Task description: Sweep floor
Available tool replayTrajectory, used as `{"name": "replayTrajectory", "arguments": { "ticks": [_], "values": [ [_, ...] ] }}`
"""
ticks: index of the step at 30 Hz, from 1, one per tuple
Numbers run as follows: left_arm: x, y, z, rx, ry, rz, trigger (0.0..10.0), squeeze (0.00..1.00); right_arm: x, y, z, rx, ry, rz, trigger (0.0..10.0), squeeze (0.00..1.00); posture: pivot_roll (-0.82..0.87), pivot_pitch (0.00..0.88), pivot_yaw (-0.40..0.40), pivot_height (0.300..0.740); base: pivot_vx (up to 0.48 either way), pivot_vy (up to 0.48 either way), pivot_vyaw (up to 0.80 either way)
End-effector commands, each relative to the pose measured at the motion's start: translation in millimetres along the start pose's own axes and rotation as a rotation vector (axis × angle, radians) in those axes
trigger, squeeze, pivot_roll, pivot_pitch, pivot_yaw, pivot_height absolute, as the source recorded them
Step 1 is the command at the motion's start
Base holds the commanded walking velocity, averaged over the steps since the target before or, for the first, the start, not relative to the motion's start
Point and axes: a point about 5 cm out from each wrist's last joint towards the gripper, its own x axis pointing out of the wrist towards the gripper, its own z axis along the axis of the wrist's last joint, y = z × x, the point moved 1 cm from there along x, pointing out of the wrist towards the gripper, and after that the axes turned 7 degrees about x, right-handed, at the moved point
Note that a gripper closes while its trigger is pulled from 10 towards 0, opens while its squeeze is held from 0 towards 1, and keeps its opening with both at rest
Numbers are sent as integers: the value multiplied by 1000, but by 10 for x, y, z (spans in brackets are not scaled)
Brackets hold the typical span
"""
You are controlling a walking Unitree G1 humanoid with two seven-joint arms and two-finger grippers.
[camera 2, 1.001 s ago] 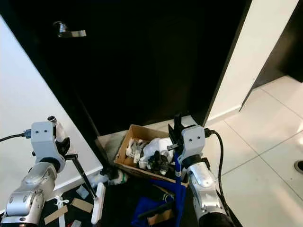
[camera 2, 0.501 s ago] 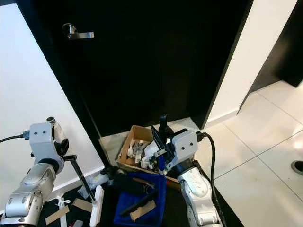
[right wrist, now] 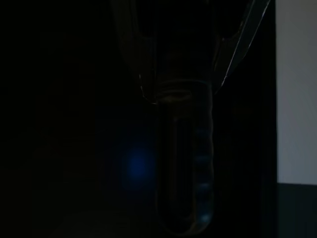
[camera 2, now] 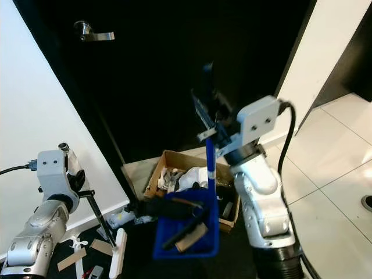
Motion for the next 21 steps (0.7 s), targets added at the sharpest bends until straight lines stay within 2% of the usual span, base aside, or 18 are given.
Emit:
{"name": "replayTrajectory", "arguments": {
  "ticks": [1, 2, 6, 10, 21],
  "values": [
    [-11, 42, 16, 24, -13, 19, 10000, 0, 38, -185, 111, -58, -39, -73, 10000, 0, 23, 176, 116, 740, 0, 0, 0],
    [-11, 42, 16, 24, -13, 19, 10000, 0, 38, -185, 111, -58, -39, -73, 10000, 0, 23, 176, 116, 740, 0, 0, 0],
    [-16, 35, 10, 25, -11, 17, 10000, 0, 26, -480, 43, -125, 1, -189, 10000, 0, 23, 176, 116, 740, 0, 0, 0],
    [-13, 36, 17, 26, -12, 15, 10000, 0, 62, -673, 62, -181, -31, -276, 10000, 0, 35, 178, 121, 740, 0, 0, 0],
    [-60, 37, 14, 41, -13, 10, 10000, 0, 233, -915, -38, -339, -35, -344, 10000, 0, 72, 190, 119, 740, 0, 0, 0]
  ]
}}
